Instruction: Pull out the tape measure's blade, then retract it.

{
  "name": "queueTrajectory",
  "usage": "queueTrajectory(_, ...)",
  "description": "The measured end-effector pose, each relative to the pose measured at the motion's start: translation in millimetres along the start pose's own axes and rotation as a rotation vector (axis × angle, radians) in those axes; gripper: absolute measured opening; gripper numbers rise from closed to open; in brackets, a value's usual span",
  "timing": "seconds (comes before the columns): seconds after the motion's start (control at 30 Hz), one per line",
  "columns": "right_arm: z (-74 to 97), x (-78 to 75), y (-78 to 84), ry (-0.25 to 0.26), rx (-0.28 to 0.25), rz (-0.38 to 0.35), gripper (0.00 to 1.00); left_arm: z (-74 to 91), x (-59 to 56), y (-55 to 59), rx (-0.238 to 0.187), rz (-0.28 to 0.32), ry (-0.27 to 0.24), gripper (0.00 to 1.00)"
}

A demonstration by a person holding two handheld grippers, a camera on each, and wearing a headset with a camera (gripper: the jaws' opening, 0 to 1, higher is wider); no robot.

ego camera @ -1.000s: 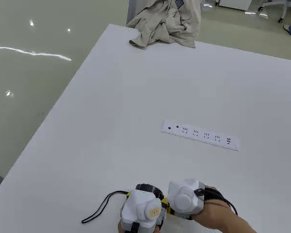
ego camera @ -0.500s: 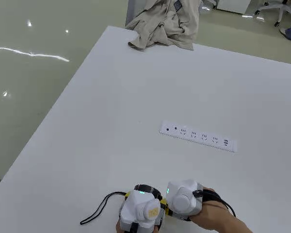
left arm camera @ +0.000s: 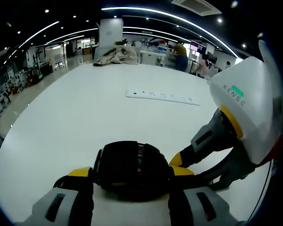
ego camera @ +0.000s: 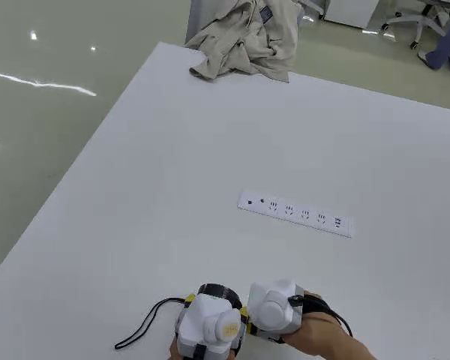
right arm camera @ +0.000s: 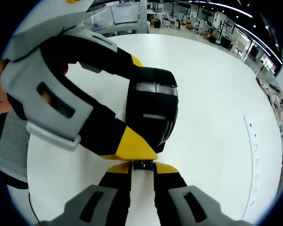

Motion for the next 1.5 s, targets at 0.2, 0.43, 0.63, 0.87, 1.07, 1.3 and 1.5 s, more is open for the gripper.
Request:
queueTrajectory(0.2, -0.2, 2.5, 0.5, 0.014, -0.006, -0.036, 0.24, 2.5, 0.3, 1.1, 0.001, -0.01, 0.0, 0.62)
queueTrajectory(0.43, 1.2, -0.4, 2.2, 0.064, -0.034, -0.112, 0.3, 4.7, 2.2, -5.2, -0.015, -0.001, 0.013, 0.62)
queueTrajectory(0.63, 1.3, -1.8, 4.2, 0.081, -0.058, -0.141, 0.32, 6.0, 2.8, -5.8, -0.011, 0.0, 0.023, 0.64)
queueTrajectory(0.87, 3.8, -3.7, 5.0, 0.103, -0.065, -0.168, 0.35, 7.3, 2.8, -2.2, -0.005, 0.01, 0.034, 0.68)
queueTrajectory(1.07, 5.0, -4.5, 7.9, 0.129, -0.064, -0.205, 0.39, 10.1, 4.6, -1.1, 0.002, 0.014, 0.034, 0.72)
queueTrajectory(1.3, 14.4, 2.9, 7.9, 0.146, -0.121, -0.288, 0.4, 14.5, 6.4, 0.6, 0.001, 0.008, 0.035, 0.72)
queueTrajectory(1.5, 21.7, 11.2, 6.8, 0.161, -0.163, -0.344, 0.43, 20.2, 10.4, 1.9, -0.004, -0.012, 0.04, 0.75)
Point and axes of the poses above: the centre of the closed fingertips' face, and the gripper's own axes: z roughly backward along the fingers, x roughly to its left, y roughly out of its underside, the point moved 3 cm from there along z, roughly backward along the fingers, and after that the axes turned 13 degrees about -z, right-handed, at the moved point
